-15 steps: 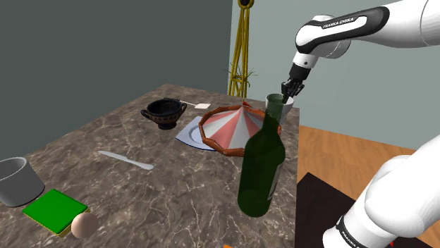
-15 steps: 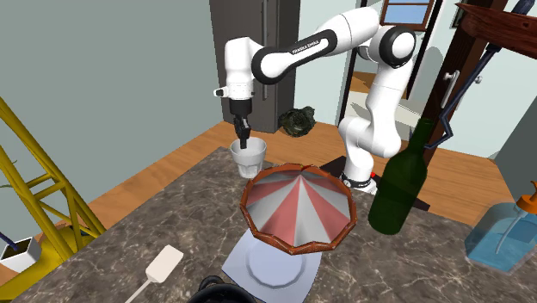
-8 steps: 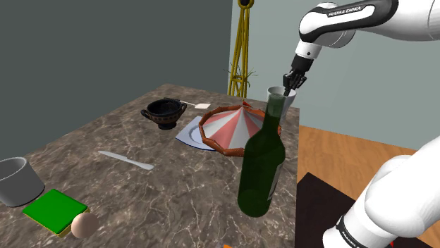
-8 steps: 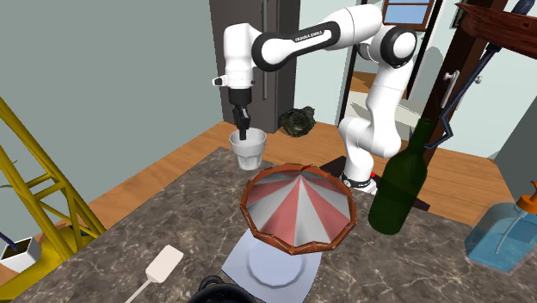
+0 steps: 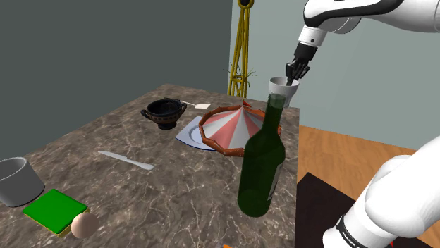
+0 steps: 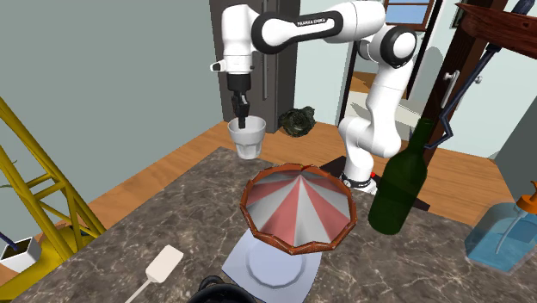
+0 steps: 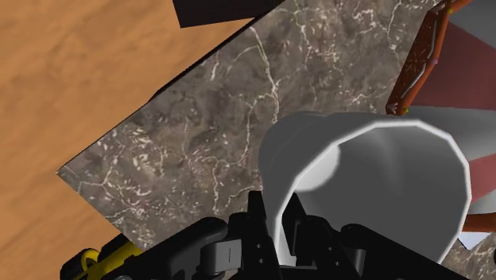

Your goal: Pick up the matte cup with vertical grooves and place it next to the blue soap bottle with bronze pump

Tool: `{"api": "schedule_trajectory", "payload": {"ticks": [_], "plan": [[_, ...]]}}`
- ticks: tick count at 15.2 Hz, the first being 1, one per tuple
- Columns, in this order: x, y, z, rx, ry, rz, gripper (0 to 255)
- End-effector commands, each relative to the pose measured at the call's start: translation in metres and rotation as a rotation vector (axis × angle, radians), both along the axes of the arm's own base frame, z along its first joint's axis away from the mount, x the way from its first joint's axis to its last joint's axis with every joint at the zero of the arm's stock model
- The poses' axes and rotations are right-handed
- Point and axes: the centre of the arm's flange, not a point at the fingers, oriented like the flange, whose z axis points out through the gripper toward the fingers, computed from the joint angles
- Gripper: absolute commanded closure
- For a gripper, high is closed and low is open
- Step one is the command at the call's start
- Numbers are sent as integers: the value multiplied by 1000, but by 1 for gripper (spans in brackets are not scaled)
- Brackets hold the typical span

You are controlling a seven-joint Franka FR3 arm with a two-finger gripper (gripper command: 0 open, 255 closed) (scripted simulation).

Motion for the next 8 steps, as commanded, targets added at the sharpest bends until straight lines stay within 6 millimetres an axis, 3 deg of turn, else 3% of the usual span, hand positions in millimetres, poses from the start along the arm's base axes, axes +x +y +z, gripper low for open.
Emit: {"api": "schedule_trajectory", "payload": {"ticks": [1, 8], "plan": [[0, 1, 10, 0, 0, 0, 255], [0, 1, 47, 0, 0, 0, 255]]}}
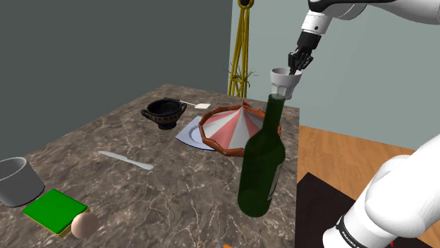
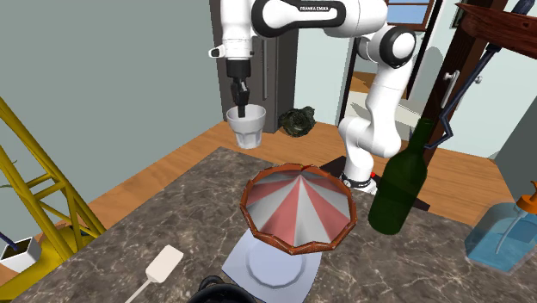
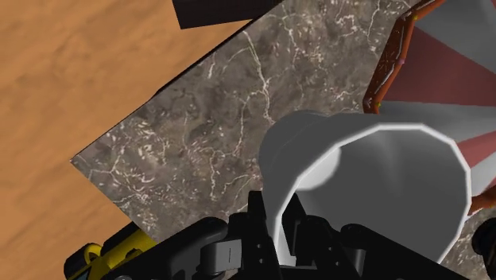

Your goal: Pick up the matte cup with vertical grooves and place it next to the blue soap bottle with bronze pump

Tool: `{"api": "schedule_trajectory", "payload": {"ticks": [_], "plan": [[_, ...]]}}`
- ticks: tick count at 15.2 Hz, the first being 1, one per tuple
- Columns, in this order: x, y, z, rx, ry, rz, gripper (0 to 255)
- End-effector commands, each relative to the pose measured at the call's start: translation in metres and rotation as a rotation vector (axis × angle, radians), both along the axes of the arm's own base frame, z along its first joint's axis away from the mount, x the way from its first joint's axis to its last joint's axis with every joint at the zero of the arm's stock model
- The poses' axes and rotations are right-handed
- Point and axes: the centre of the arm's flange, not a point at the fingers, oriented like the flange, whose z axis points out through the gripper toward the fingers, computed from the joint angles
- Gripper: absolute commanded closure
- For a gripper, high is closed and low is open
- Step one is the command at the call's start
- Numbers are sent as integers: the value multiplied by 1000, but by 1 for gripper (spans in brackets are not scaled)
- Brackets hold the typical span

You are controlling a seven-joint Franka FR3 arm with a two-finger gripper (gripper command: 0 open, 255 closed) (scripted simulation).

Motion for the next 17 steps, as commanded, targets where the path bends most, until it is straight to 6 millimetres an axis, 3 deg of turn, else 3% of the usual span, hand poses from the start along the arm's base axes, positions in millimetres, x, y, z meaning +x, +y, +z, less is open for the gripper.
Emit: {"api": "schedule_trajectory", "payload": {"ticks": [1, 17], "plan": [[1, 0, 11, 0, 0, 0, 255], [1, 0, 95, 0, 0, 0, 255]]}}
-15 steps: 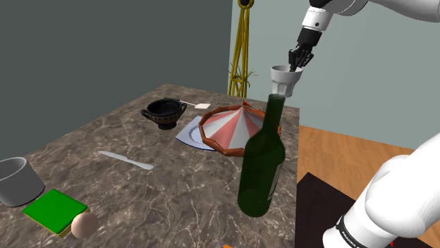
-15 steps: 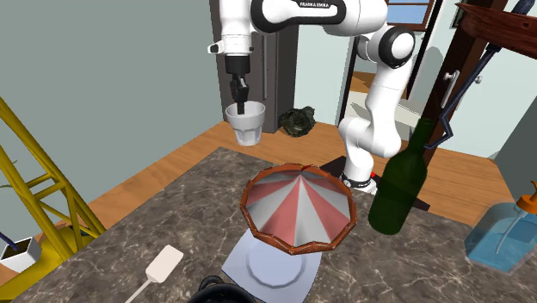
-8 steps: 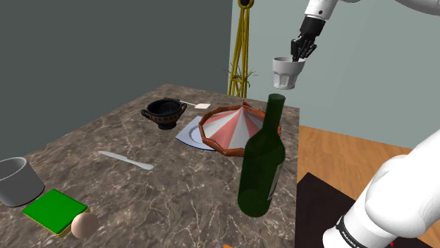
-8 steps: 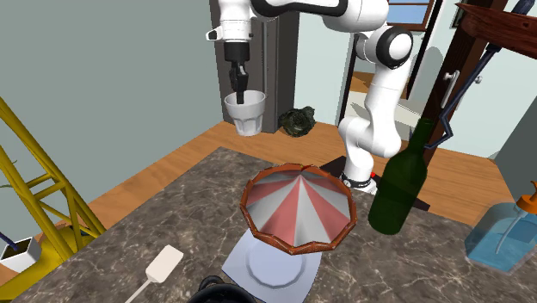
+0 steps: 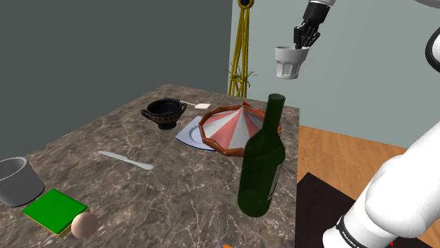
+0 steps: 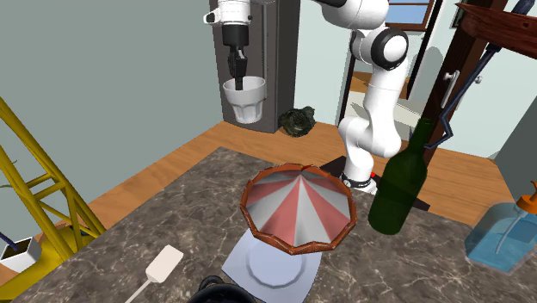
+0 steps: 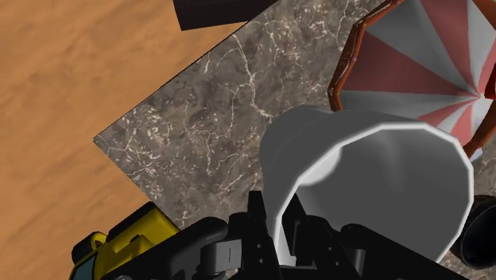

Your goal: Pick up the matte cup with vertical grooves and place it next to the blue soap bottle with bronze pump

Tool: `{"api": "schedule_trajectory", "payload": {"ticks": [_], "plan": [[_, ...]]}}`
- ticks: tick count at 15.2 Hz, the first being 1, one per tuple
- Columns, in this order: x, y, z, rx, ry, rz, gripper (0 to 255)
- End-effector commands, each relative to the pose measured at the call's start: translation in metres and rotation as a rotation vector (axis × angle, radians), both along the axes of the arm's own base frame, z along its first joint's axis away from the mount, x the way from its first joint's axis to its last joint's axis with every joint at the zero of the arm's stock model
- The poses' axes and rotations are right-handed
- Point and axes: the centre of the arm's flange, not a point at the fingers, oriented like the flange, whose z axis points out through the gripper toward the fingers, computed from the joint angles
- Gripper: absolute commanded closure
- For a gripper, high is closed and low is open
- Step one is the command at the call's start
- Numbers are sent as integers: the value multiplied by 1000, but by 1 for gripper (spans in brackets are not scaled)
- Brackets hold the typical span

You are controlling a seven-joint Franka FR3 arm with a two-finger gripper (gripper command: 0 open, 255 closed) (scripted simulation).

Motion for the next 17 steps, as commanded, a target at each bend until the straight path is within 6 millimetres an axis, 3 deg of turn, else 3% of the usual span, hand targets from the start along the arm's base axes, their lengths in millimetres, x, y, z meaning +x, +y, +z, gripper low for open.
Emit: {"api": "schedule_trajectory", "payload": {"ticks": [1, 12, 17], "plan": [[-1, 0, 11, 0, 0, 0, 255], [-1, 0, 67, 0, 0, 0, 255], [-16, 64, 67, 0, 0, 0, 255]]}}
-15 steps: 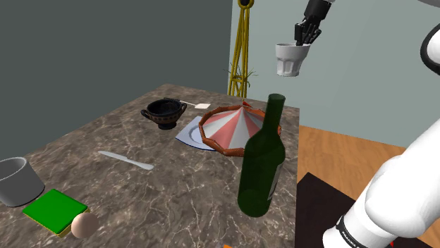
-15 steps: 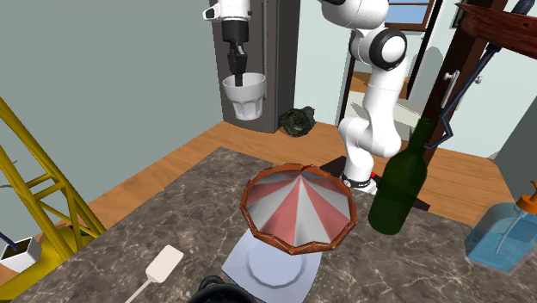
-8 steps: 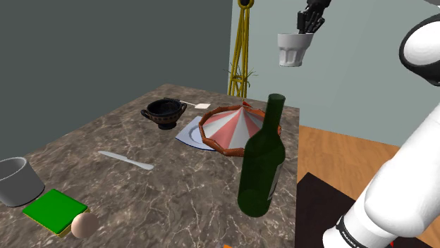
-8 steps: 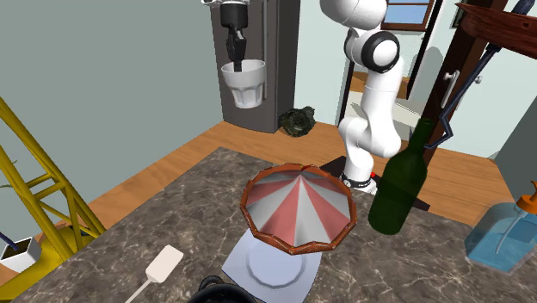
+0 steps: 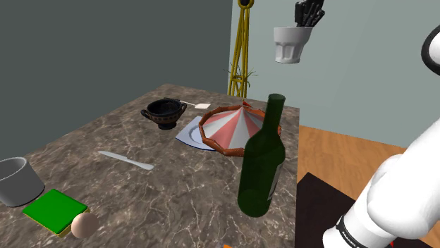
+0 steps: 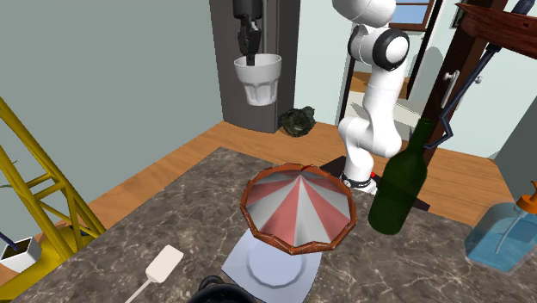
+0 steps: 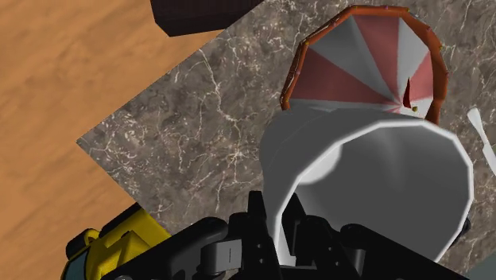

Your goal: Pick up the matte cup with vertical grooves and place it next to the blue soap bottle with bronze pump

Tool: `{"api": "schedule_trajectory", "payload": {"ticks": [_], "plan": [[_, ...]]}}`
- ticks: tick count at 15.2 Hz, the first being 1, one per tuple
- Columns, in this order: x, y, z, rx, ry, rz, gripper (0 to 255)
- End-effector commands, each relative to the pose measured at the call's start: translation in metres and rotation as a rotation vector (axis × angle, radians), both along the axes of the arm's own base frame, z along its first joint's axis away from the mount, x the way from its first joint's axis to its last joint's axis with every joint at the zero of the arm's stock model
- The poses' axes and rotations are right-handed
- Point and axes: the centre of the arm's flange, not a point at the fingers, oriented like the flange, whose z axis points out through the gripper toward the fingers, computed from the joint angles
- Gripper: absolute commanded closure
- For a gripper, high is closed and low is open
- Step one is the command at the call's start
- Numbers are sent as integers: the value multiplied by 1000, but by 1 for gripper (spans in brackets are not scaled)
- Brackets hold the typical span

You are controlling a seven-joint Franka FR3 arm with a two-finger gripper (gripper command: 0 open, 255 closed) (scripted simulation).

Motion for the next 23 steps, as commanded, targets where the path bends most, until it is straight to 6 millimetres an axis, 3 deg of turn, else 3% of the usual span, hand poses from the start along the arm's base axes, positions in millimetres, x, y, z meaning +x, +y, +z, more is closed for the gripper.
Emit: {"api": "schedule_trajectory", "payload": {"ticks": [1, 23], "plan": [[-6, 25, -3, -2, 0, -1, 255], [-72, 307, -3, -2, 0, -1, 255]]}}
